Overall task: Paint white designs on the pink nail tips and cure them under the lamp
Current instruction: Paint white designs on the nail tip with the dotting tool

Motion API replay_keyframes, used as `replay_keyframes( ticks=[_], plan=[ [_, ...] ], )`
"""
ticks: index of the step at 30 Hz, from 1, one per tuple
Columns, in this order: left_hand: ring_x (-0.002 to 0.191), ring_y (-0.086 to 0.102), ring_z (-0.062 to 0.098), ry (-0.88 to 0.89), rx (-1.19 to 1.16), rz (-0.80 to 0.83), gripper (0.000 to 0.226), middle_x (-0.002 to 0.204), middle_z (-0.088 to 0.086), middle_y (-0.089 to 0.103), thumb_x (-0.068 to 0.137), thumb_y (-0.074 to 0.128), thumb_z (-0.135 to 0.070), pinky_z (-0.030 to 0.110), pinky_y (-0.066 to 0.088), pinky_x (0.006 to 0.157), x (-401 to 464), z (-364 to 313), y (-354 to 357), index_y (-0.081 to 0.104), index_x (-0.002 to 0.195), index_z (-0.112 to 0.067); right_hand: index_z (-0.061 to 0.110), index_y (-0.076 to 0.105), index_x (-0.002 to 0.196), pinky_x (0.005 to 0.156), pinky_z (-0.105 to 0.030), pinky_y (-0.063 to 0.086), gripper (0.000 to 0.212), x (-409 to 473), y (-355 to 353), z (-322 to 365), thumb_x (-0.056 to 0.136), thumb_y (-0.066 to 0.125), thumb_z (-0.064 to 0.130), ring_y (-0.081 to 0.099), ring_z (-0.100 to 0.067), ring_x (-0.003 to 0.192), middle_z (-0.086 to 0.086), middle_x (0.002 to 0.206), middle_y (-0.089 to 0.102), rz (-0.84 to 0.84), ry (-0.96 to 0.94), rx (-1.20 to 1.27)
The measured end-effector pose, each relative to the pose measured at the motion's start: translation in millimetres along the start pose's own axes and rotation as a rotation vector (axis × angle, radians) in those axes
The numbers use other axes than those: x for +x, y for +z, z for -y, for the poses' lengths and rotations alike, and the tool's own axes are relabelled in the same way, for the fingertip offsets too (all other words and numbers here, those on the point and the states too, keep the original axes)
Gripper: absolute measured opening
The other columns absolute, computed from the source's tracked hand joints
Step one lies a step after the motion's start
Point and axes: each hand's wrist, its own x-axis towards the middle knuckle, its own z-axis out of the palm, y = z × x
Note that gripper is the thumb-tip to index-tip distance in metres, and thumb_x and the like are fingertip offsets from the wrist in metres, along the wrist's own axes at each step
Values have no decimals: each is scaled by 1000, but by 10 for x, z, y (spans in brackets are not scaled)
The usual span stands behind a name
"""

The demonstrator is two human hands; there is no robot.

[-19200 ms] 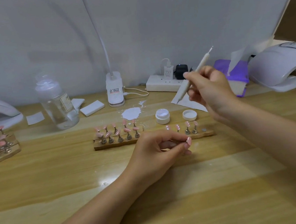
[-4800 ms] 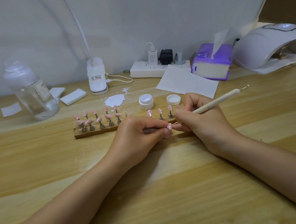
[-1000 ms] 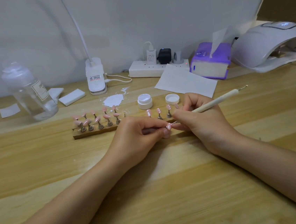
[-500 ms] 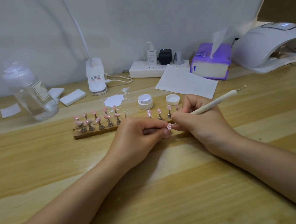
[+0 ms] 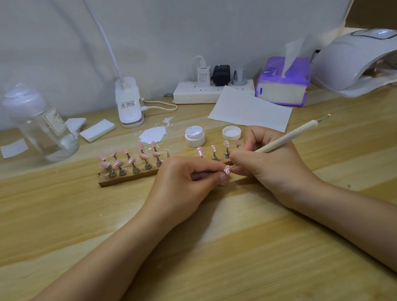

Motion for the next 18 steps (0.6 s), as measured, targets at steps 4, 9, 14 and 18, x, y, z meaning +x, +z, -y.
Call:
replay_keyframes(
  ticks=[4, 9, 14, 18],
  plan=[
    [66, 59, -12, -2, -1, -2, 13, 67, -15, 70, 77, 71, -6, 5, 44, 66, 3, 1, 7, 75, 84, -15, 15, 38, 47, 55, -25, 45, 41, 2, -1, 2, 73, 59, -10, 52, -7, 49, 0, 46, 40, 1, -1, -5],
    [65, 59, -13, 9, 13, -2, 13, 66, -16, 69, 76, 71, -5, 4, 43, 65, 3, -5, 7, 75, 85, -13, 14, 37, 48, 50, -17, 49, 41, -4, 6, 12, 73, 58, -10, 52, -2, 45, 5, 42, 40, -9, 13, 25],
    [65, 58, -12, 27, 31, -4, 12, 68, -15, 70, 76, 71, -7, 5, 44, 66, -3, -6, 2, 75, 85, -14, 13, 34, 53, 47, -16, 49, 44, 5, 16, 14, 81, 61, -6, 42, 1, 37, 12, 39, 33, -54, 48, 107],
    [66, 58, -11, 36, 37, -7, 13, 69, -10, 71, 76, 71, -6, 6, 45, 67, 1, -5, 2, 75, 86, -14, 13, 34, 54, 47, -15, 48, 43, 7, 20, 14, 82, 61, -4, 44, 1, 39, 10, 42, 34, -51, 51, 102]
  ],
)
